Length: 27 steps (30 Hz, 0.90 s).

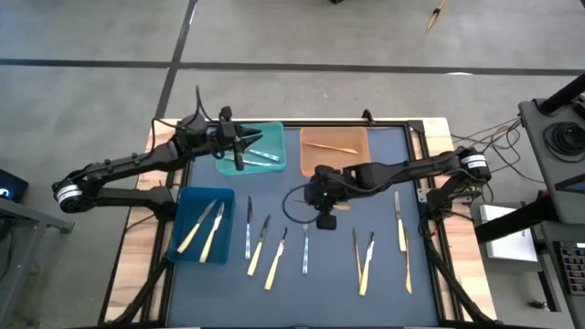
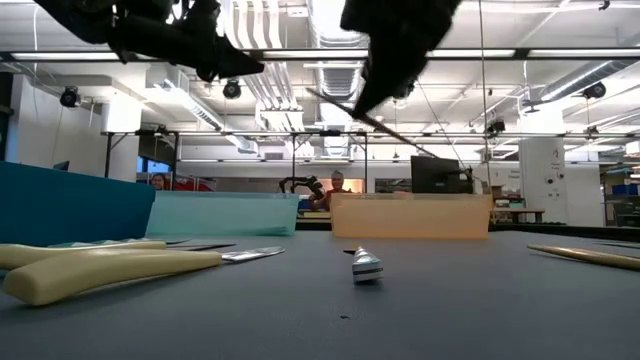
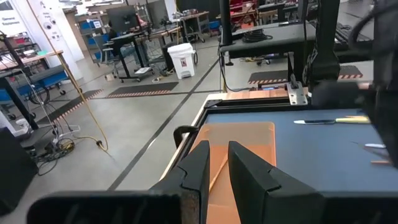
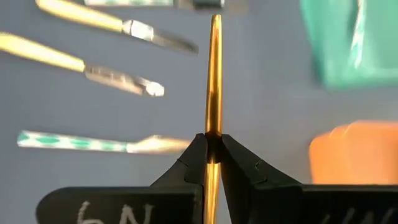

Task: Sort silverware by color (type)
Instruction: Put the golden knife into the orange bin

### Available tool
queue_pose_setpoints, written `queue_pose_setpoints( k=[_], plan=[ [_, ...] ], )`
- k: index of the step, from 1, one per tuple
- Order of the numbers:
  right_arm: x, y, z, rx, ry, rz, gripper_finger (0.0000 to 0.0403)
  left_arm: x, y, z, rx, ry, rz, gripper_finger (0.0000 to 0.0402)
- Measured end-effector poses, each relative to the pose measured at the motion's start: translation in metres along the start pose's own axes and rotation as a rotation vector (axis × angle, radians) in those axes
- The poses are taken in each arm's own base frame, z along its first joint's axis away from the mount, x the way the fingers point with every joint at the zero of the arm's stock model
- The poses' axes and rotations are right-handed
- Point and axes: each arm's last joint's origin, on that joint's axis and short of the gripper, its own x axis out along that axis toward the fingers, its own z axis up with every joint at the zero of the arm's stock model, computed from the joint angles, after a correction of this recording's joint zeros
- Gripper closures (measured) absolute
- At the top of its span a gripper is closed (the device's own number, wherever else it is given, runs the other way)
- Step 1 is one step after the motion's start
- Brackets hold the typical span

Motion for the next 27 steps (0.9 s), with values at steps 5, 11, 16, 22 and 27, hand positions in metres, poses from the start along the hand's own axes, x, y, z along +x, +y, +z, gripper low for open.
queue_pose_setpoints(
  k=[5, 11, 16, 22, 27],
  plan=[
    [-0.017, -0.007, 0.028, -0.074, -0.147, -0.018, 0.0385, 0.000, 0.000, 0.000, 0.012, -0.009, 0.003, 0.0361],
    [-0.032, -0.023, 0.047, -0.162, -0.256, -0.071, 0.0385, 0.000, 0.000, 0.000, 0.013, -0.006, 0.002, 0.0361],
    [-0.036, -0.044, 0.052, -0.184, -0.296, -0.124, 0.0385, 0.000, 0.000, 0.000, 0.029, -0.005, 0.003, 0.0361],
    [-0.037, -0.075, 0.048, -0.144, -0.276, -0.187, 0.0385, 0.000, 0.001, -0.001, 0.038, 0.013, 0.055, 0.0361],
    [-0.033, -0.102, 0.040, -0.123, -0.225, -0.233, 0.0385, 0.000, 0.003, -0.002, 0.049, 0.028, 0.106, 0.0361]
  ],
)
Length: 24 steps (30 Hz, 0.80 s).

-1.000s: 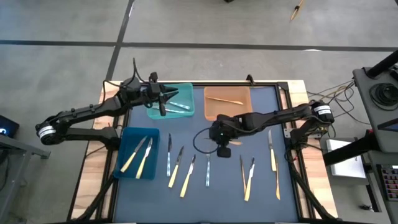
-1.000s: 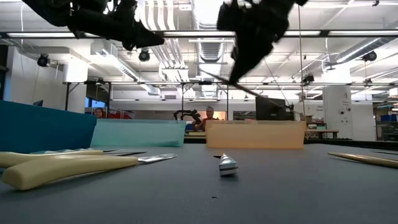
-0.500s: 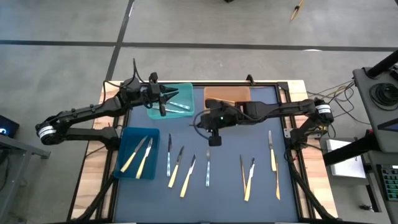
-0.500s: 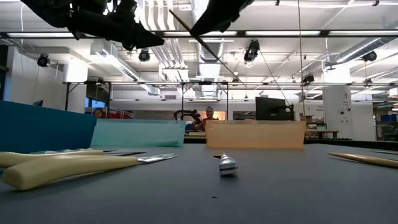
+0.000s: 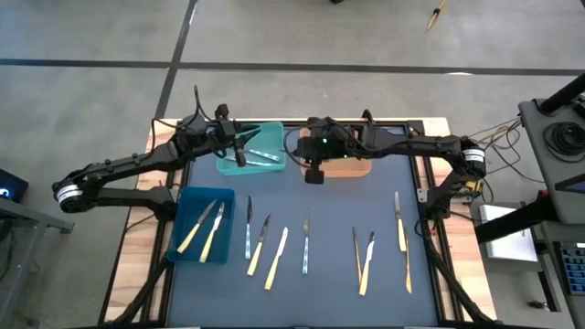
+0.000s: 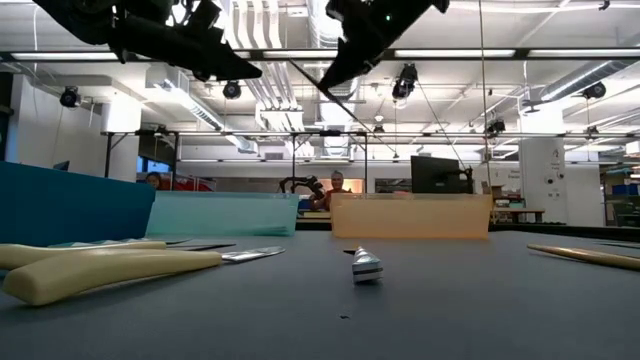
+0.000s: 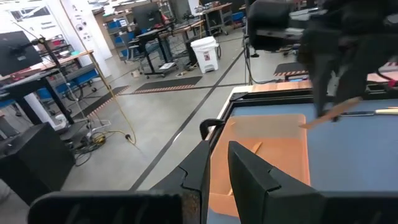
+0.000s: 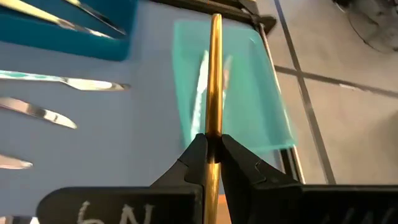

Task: Sort silverware by color (type)
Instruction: Put the golden knife into the orange bin

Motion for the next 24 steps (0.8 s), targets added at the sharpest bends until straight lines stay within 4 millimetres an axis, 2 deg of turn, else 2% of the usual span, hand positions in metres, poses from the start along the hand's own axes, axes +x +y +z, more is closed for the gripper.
queue_pose_setpoints(
  k=[9, 19, 24],
  plan=[
    [0.030, -0.032, -0.033, 0.019, 0.164, -0.026, 0.0385, 0.000, 0.000, -0.001, 0.009, 0.005, 0.004, 0.0361],
    [0.051, -0.049, -0.071, -0.014, 0.382, 0.025, 0.0385, 0.000, 0.001, -0.001, 0.021, 0.014, 0.019, 0.0361],
    [0.056, -0.055, -0.089, -0.004, 0.470, 0.056, 0.0385, 0.000, 0.000, -0.002, 0.029, 0.018, 0.018, 0.0361]
  ],
)
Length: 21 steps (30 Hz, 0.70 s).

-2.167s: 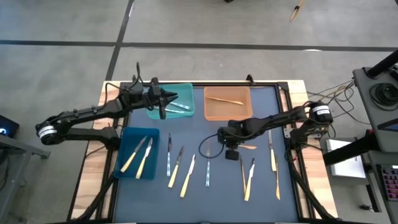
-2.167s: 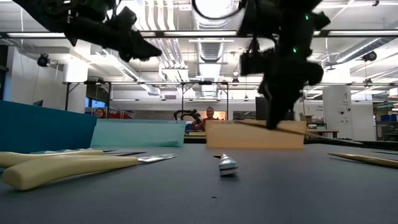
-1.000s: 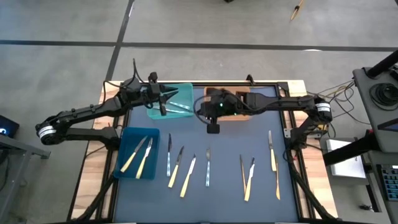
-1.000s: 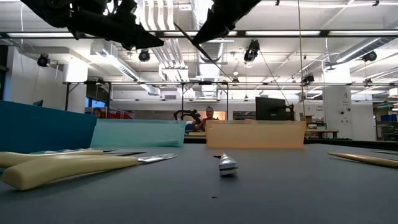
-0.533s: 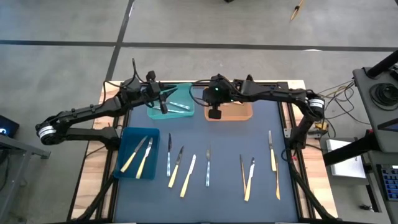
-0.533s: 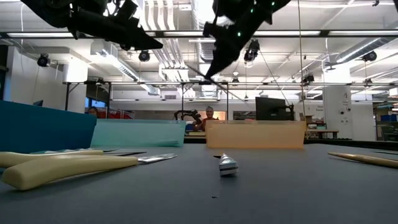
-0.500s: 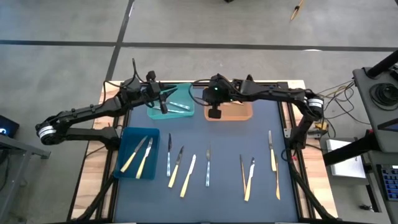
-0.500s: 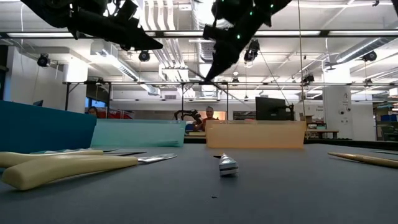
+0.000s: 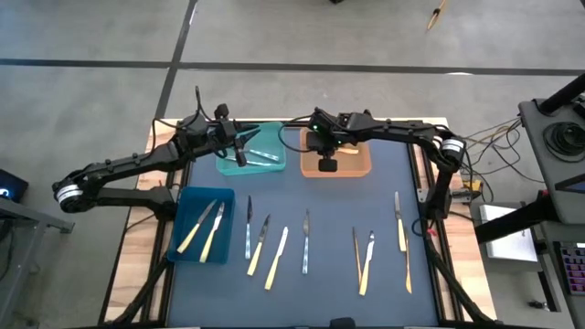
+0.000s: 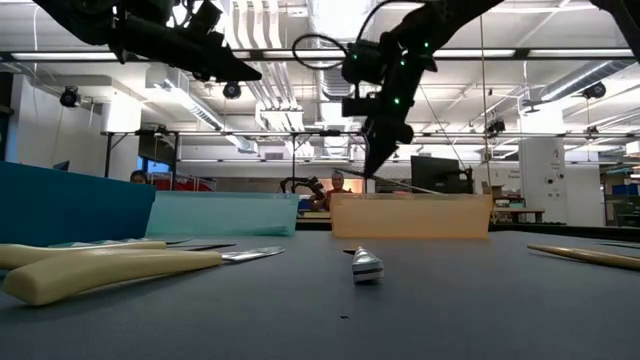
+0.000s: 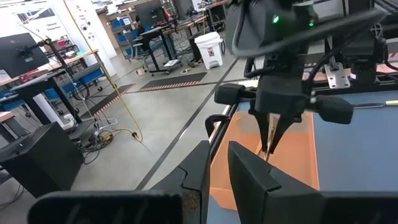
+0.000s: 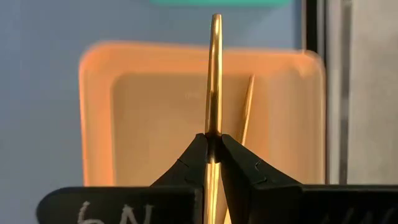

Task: Sort silverware by color (type)
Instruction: Put the golden knife into the orange bin

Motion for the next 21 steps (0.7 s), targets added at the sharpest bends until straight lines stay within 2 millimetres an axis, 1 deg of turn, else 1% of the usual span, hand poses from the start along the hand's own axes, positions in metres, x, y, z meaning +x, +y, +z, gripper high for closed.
queue_pose_setpoints(
  k=[8, 21],
  plan=[
    [0.003, 0.003, -0.010, -0.021, 0.071, 0.041, 0.0385, 0.000, 0.000, 0.000, 0.003, 0.002, -0.001, 0.0361],
    [0.007, 0.004, -0.014, -0.016, 0.078, 0.043, 0.0385, 0.001, 0.000, -0.001, 0.002, 0.006, -0.002, 0.0361]
  ],
)
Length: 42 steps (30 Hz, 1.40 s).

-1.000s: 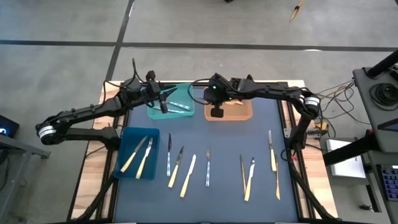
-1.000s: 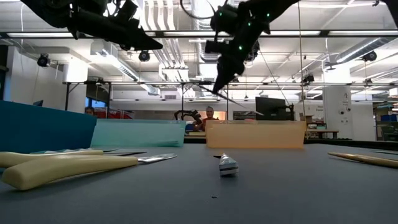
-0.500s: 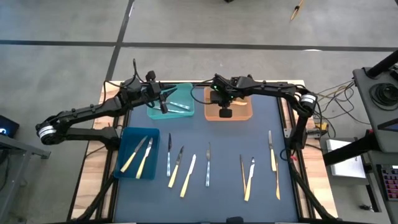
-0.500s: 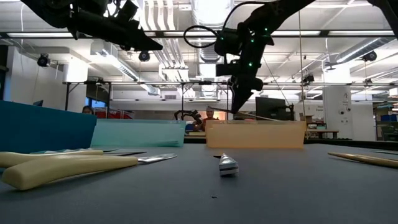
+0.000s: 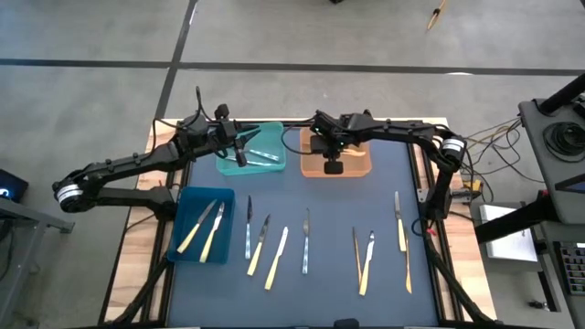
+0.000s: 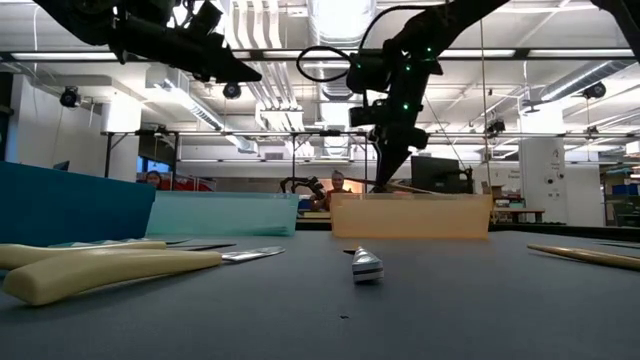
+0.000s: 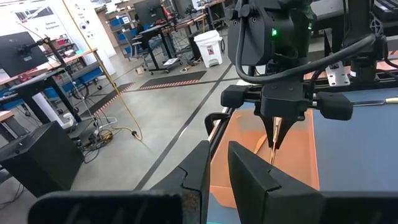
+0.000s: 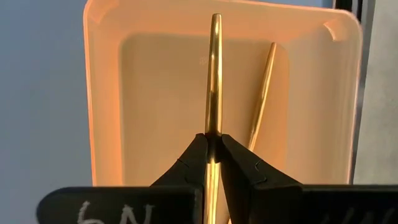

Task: Sort silverware by color (type)
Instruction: Put the golden knife into the orange bin

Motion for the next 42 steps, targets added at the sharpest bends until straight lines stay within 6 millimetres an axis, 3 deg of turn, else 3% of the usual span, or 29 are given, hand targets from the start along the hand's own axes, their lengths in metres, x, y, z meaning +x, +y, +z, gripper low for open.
queue_pose_setpoints(
  k=[19, 42],
  plan=[
    [0.023, 0.008, -0.011, 0.024, -0.032, 0.006, 0.0385, 0.000, 0.000, 0.000, -0.005, 0.000, 0.000, 0.0361],
    [0.024, 0.007, -0.009, 0.033, -0.061, -0.003, 0.0384, 0.001, 0.000, -0.001, -0.005, 0.004, -0.001, 0.0361]
  ],
)
